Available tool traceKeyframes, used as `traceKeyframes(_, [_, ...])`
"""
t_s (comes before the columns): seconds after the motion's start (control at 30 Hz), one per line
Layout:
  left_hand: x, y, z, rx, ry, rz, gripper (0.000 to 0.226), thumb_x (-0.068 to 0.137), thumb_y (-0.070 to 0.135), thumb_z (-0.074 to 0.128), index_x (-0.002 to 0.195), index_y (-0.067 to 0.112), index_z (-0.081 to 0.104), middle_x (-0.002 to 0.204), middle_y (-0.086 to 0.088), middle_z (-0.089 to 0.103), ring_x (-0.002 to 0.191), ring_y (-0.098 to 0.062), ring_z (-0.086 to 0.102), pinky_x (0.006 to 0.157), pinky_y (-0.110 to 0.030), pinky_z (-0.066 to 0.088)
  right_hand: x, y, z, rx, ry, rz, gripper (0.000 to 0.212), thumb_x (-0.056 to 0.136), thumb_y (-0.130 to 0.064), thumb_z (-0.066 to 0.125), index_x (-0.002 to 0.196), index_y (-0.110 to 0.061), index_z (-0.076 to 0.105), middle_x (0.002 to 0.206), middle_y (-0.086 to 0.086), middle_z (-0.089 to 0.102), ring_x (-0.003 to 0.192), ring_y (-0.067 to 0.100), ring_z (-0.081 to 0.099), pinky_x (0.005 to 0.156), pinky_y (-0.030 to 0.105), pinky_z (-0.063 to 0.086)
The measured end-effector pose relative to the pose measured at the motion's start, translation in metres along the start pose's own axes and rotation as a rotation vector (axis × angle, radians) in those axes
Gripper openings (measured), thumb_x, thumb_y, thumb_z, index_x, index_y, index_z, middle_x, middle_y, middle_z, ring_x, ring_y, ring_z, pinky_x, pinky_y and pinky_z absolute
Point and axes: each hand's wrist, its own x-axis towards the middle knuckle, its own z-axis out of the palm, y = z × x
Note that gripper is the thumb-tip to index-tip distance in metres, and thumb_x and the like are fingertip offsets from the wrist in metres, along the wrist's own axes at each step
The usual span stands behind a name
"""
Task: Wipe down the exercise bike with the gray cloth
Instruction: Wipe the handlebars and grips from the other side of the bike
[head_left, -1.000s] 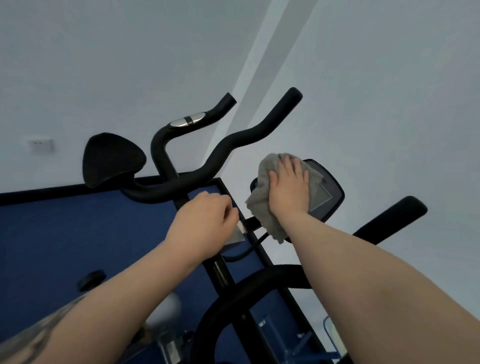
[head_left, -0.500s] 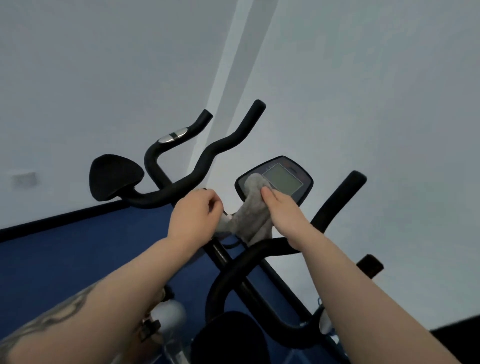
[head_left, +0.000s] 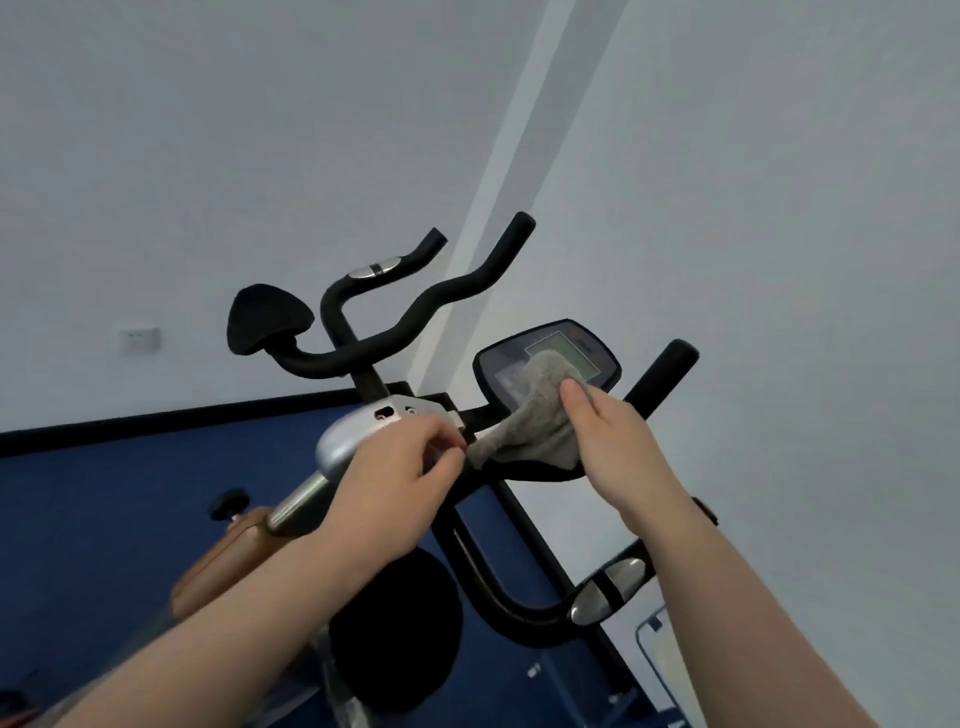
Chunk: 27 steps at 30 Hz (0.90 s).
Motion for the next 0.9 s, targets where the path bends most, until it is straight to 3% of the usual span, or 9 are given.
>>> traceKeyframes(0.07, [-0.012,0.009,0.001,0.041,0.004,-0.029,0.008,0.093,0.027,0.058,0.092,0.034,0.063,0.082,0.014,0.062,0.078,0.001,0.057,0.069,-0.024,0.045,-0.009,0.000,-0.012,-0.046,-0.005,-0.029,0.046,0.102,-0.046,0.033,0.096,-0.015,0.065,0.092,0.001,0.068,0.088,0.014,0.062,0.079,0.031,0.050])
traceKeyframes(0.17, [-0.034,0.012,0.006,0.208,0.016,-0.021,0.011,0.096,0.031,0.053,0.100,0.034,0.062,0.093,0.016,0.060,0.089,-0.006,0.057,0.080,-0.034,0.048,-0.030,0.009,-0.016,-0.190,0.103,-0.106,0.045,0.100,-0.051,0.032,0.080,-0.022,0.060,0.076,-0.007,0.061,0.071,0.003,0.056,0.058,0.022,0.040])
traceKeyframes(0.23, [-0.052,0.008,0.014,0.276,0.047,-0.014,0.014,0.097,0.032,0.049,0.105,0.033,0.060,0.101,0.016,0.059,0.098,-0.008,0.054,0.087,-0.037,0.047,-0.048,0.022,-0.004,-0.287,0.141,-0.134,0.042,0.099,-0.053,0.031,0.075,-0.027,0.053,0.071,-0.011,0.057,0.067,0.001,0.052,0.053,0.022,0.035])
traceKeyframes(0.37, [-0.082,-0.011,0.032,0.491,0.189,-0.007,0.023,0.099,0.027,0.043,0.114,0.026,0.060,0.112,0.008,0.057,0.105,-0.017,0.053,0.089,-0.037,0.043,-0.075,0.055,0.044,-0.613,-0.190,-0.169,0.043,0.103,-0.047,0.021,0.097,-0.025,0.058,0.093,-0.005,0.063,0.089,0.020,0.059,0.069,0.031,0.031])
traceKeyframes(0.43, [-0.087,-0.018,0.037,0.466,0.294,-0.053,0.025,0.098,0.026,0.041,0.112,0.023,0.061,0.110,0.003,0.056,0.103,-0.020,0.050,0.088,-0.037,0.042,-0.080,0.064,0.068,-0.758,-0.245,-0.241,0.048,0.104,-0.044,0.015,0.108,-0.019,0.056,0.103,0.002,0.067,0.093,0.025,0.061,0.072,0.034,0.027])
traceKeyframes(0.57, [-0.084,-0.026,0.042,0.367,0.411,-0.087,0.019,0.097,0.029,0.039,0.103,0.029,0.057,0.104,0.009,0.051,0.096,-0.009,0.042,0.083,-0.027,0.032,-0.062,0.060,0.097,-0.583,-0.261,-0.177,0.041,0.103,-0.047,0.016,0.106,-0.017,0.043,0.108,0.010,0.065,0.096,0.030,0.061,0.068,0.036,0.033])
traceKeyframes(0.73, [-0.084,-0.031,0.045,0.331,0.443,-0.068,0.009,0.097,0.028,0.044,0.095,0.036,0.049,0.097,0.016,0.045,0.088,-0.001,0.034,0.079,-0.022,0.025,-0.039,0.058,0.094,-0.366,-0.468,-0.041,0.056,0.101,-0.055,0.021,0.131,-0.010,0.039,0.128,0.019,0.057,0.114,0.036,0.054,0.084,0.039,0.039])
traceKeyframes(0.83, [-0.085,-0.030,0.044,0.320,0.441,-0.053,0.009,0.097,0.026,0.047,0.091,0.033,0.050,0.093,0.015,0.045,0.087,-0.003,0.036,0.081,-0.024,0.028,-0.052,0.071,0.071,-0.628,-0.544,-0.287,0.045,0.102,-0.052,0.023,0.120,-0.013,0.039,0.096,0.008,0.062,0.085,0.029,0.058,0.068,0.036,0.036])
traceKeyframes(0.9, [-0.084,-0.030,0.043,0.312,0.434,-0.056,0.009,0.097,0.025,0.048,0.091,0.031,0.052,0.092,0.015,0.046,0.087,-0.004,0.039,0.081,-0.025,0.030,-0.063,0.080,0.054,-0.750,-0.567,-0.437,0.037,0.101,-0.051,0.026,0.111,-0.018,0.037,0.076,-0.006,0.048,0.064,0.017,0.046,0.061,0.035,0.033])
